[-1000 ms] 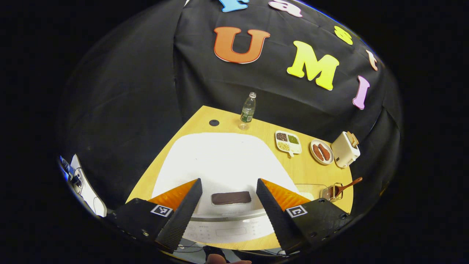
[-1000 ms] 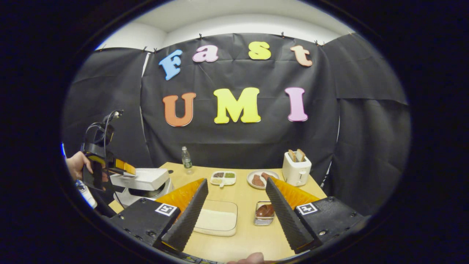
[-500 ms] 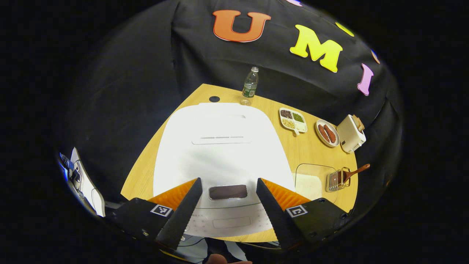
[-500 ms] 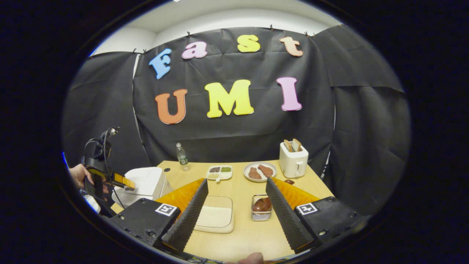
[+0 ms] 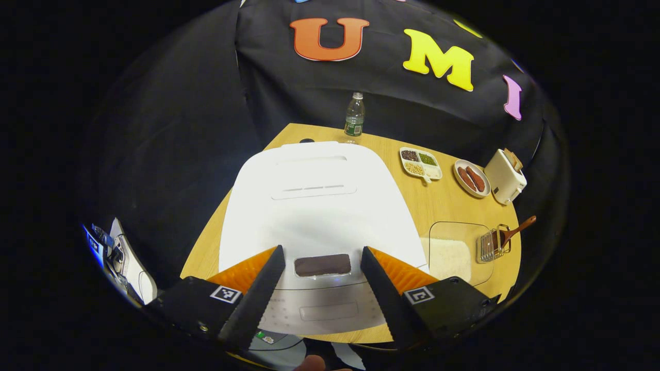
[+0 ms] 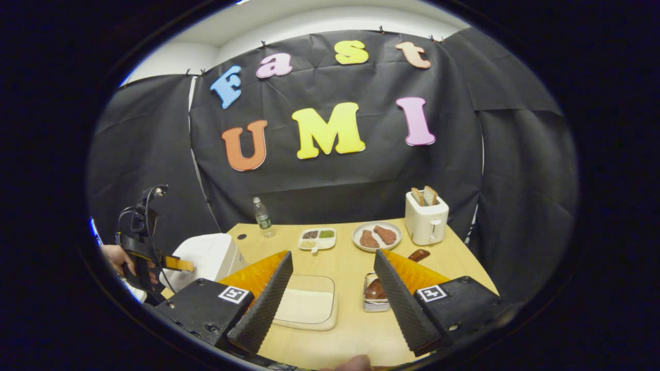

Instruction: Close the left gripper, press the button to open the rice cooker; take a wooden spoon from the chopstick holder with the right hand, scoop a spoonful of rice and pour it into the rice cooker, then put the wooden spoon back into the chopstick holder.

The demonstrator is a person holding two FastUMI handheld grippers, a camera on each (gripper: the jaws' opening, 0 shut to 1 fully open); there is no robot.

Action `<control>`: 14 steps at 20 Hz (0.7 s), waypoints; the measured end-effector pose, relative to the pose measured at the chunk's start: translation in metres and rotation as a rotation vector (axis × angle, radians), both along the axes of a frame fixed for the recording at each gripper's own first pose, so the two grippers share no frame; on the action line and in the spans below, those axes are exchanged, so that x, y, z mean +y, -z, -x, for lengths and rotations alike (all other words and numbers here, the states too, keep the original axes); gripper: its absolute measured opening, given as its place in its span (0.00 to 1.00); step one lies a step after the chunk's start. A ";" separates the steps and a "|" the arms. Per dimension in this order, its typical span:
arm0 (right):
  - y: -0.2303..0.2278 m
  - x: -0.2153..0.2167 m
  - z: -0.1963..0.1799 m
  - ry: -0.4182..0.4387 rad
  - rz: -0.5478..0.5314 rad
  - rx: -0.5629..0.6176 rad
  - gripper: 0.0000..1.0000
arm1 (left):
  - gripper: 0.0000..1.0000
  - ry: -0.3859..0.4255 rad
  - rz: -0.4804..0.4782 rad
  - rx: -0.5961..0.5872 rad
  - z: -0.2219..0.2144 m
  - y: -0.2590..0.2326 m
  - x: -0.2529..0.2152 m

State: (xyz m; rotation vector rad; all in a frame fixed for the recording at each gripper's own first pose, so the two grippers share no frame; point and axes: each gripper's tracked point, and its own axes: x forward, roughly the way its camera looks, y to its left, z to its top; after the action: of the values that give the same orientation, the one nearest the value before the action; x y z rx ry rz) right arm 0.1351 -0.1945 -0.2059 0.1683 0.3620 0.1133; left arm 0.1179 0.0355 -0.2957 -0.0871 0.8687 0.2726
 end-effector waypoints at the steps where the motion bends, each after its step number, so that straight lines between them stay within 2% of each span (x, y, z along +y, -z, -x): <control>1: 0.004 0.001 -0.002 -0.009 -0.007 0.008 0.99 | 0.99 -0.001 -0.011 -0.021 -0.001 -0.002 0.001; 4: 0.005 -0.001 -0.009 -0.027 -0.011 0.020 1.00 | 0.98 -0.035 -0.039 -0.082 -0.005 -0.006 0.003; 7: -0.005 -0.011 -0.014 -0.002 -0.008 -0.001 1.00 | 0.96 -0.040 -0.033 -0.127 -0.013 -0.018 0.001; 10: -0.017 -0.014 -0.013 0.010 0.006 -0.022 1.00 | 0.96 -0.031 -0.046 -0.250 -0.025 -0.056 -0.001; 14: -0.047 -0.009 0.004 0.038 0.045 -0.087 1.00 | 0.95 0.019 -0.074 -0.457 -0.018 -0.134 -0.021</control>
State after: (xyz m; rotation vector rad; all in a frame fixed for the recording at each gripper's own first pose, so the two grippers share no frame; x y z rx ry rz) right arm 0.1315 -0.2038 -0.1584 0.1255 0.2744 0.0751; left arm 0.1360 0.0145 -0.1617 -0.0681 0.4051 0.2532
